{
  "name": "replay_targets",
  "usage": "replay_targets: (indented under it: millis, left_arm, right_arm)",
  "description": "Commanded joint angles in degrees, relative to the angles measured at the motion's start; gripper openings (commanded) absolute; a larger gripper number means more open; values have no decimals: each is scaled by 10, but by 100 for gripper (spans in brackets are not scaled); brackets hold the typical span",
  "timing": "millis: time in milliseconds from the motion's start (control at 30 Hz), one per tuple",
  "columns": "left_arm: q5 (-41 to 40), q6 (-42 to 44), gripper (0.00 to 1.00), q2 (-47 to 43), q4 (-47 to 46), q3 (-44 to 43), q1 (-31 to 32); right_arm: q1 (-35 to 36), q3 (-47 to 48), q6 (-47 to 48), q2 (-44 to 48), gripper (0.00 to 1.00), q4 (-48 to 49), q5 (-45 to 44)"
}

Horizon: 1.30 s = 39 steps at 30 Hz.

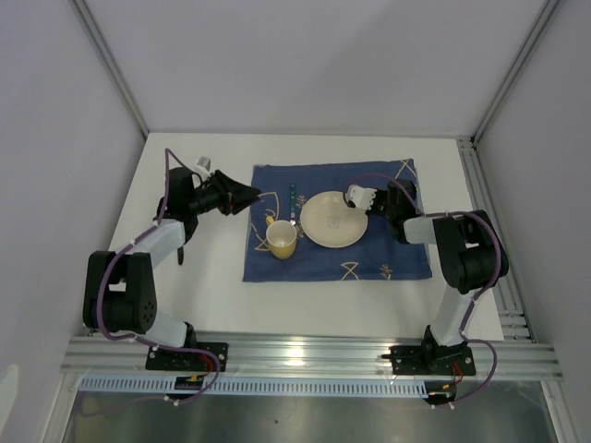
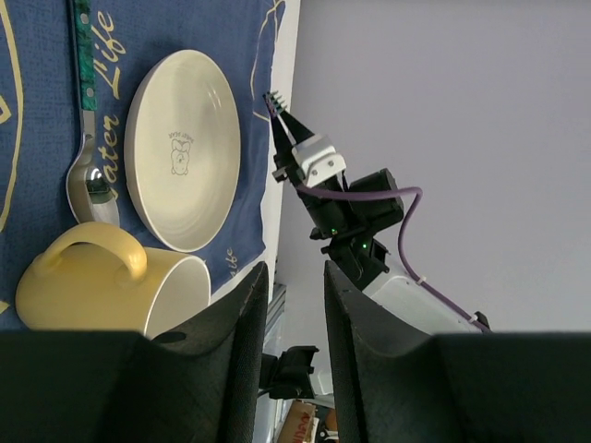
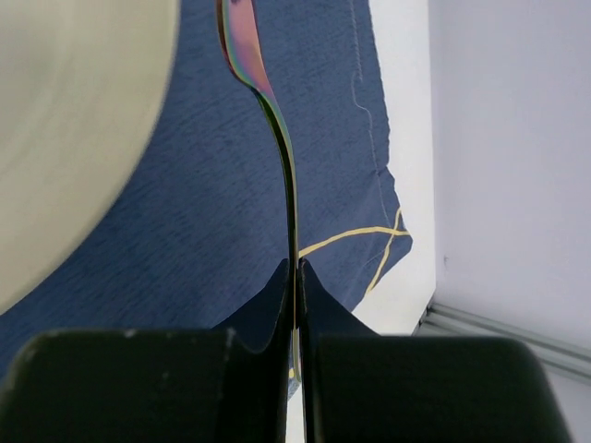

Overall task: Set the dinner table for one person
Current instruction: Place the fork on the napkin.

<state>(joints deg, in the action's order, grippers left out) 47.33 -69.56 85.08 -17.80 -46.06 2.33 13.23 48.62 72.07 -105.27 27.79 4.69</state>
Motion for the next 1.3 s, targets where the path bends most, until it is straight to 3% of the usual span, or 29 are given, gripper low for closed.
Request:
replay_targets:
  millis: [0,33,67,100,167,467,633,700,800,833,867,933,1033,1067,1167,1267]
  left_arm:
    - [9,25,34,-15,2,-4,-5]
    - [8,27,34,-16,4,-4,-5]
    - [7,31,34,-17,7,-7,-5]
    - [4,33,34,-17,13,-7,-5]
    - [4,34,34,-16,15,-12,-5]
    - [7,20,34,0,-5,-28,-5]
    - [7,13,34,10,-16,-35,-3]
    - [9,12,34,16,-18,-40,-2]
    - [11,11,33,23,-21,-43,-2]
    - [11,11,34,24,-21,-45,-2]
    - [11,11,33,25,-22,-45,-2]
    - [11,9,33,29,-25,-42,-2]
    - [11,5,34,32,-33,-37,0]
    - [12,5,34,33,-36,-36,2]
    - [11,11,33,30,-34,-29,7]
    - [13,10,33,26,-36,-23,11]
  right_arm:
    - [-5,37,-10,-29,1,61,-28]
    - [-6,38,-10,-34,2,66,-31]
    - [-7,45,-14,-42,16,69,-39]
    - [-7,50,-29,-47,23,69,-44]
    - [-7,61,-44,-51,29,74,-66]
    - [-6,81,-96,6,31,20,-93]
    - [-3,204,-280,29,37,-96,-151]
    - [-3,264,-432,27,43,-191,-169]
    - [-8,429,-629,-8,29,-379,-201]
    - [-7,518,-684,-42,17,-422,-236]
    - [-8,564,-783,-62,12,-508,-247]
    - [-8,682,-819,-116,8,-623,-199]
    - [-8,738,-912,-139,8,-686,-152]
    - [-10,724,-922,-134,11,-680,-107]
    - [-10,706,-953,-114,28,-676,-84]
    - [-13,711,-929,-113,37,-702,-54]
